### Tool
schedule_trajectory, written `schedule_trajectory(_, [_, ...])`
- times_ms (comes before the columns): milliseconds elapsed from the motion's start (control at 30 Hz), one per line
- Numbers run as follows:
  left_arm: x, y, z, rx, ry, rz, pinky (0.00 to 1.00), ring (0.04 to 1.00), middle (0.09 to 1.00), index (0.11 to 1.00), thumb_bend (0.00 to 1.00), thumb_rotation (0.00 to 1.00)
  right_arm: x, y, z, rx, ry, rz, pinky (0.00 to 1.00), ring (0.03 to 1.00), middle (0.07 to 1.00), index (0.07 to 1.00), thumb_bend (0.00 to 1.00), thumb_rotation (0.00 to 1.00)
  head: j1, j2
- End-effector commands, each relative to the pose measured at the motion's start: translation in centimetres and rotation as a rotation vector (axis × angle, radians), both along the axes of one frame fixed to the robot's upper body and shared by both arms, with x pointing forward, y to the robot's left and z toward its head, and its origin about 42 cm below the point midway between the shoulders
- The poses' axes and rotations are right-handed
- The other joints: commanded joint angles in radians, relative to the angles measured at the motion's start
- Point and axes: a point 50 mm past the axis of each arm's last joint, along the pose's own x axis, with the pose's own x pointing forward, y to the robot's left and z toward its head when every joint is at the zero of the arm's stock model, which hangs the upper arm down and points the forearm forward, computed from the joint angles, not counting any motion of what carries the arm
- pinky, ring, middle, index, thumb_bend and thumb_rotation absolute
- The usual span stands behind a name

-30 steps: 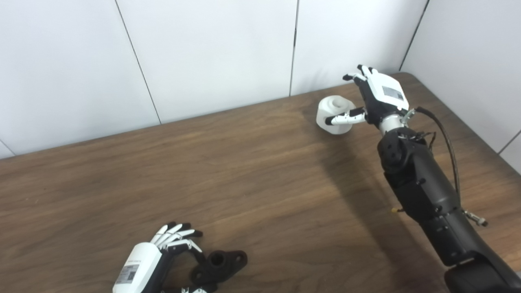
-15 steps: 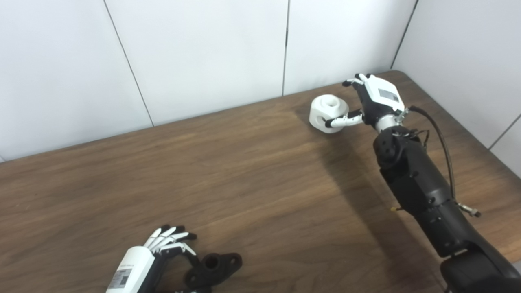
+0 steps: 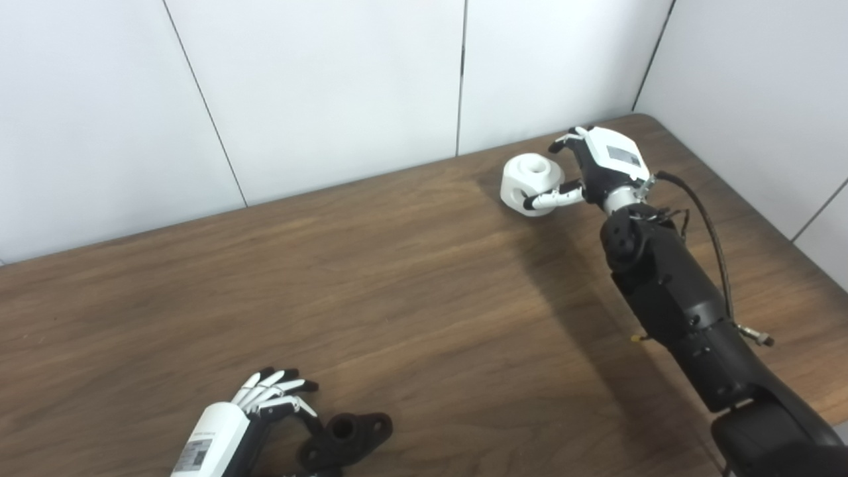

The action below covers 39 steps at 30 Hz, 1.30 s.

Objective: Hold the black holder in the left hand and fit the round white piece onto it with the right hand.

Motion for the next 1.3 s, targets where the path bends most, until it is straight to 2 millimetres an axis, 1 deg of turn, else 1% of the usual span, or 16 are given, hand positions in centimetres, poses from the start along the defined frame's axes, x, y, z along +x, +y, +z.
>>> schedule_trajectory(0, [-0.57, 1.00, -0.52, 0.053, 0.033, 0.010, 0.94, 0.878, 0.785, 0.486, 0.52, 0.06, 0.83, 0.02, 2.74, -0.018, -0.084, -0.003, 0.90, 0.987, 0.936, 0.755, 0.78, 0.42, -0.001, 0.001])
schedule_trajectory(167, [-0.62, 0.89, -0.44, 0.047, 0.031, 0.009, 0.94, 0.876, 0.783, 0.485, 0.52, 0.06, 1.07, 0.30, 2.66, -0.027, -0.075, 0.009, 0.88, 0.983, 0.935, 0.754, 0.78, 0.43, 0.009, 0.010])
schedule_trajectory(467, [-0.66, 0.57, -0.28, 0.053, 0.026, 0.005, 0.93, 0.878, 0.785, 0.485, 0.52, 0.06, 1.42, 0.54, 2.44, -0.015, -0.073, 0.012, 0.88, 0.979, 0.932, 0.751, 0.78, 0.43, 0.017, 0.012])
schedule_trajectory(767, [-0.71, 0.57, -0.30, 0.056, 0.024, 0.007, 0.93, 0.878, 0.785, 0.485, 0.52, 0.06, 1.40, 0.55, 2.32, -0.015, -0.069, 0.012, 0.87, 0.977, 0.928, 0.746, 0.77, 0.43, 0.013, 0.004])
schedule_trajectory(1267, [-0.71, 0.67, -0.27, 0.056, 0.021, 0.003, 0.93, 0.875, 0.783, 0.485, 0.52, 0.05, 1.16, 0.26, 2.26, -0.020, -0.084, 0.024, 0.86, 0.961, 0.909, 0.680, 0.76, 0.39, 0.017, 0.007])
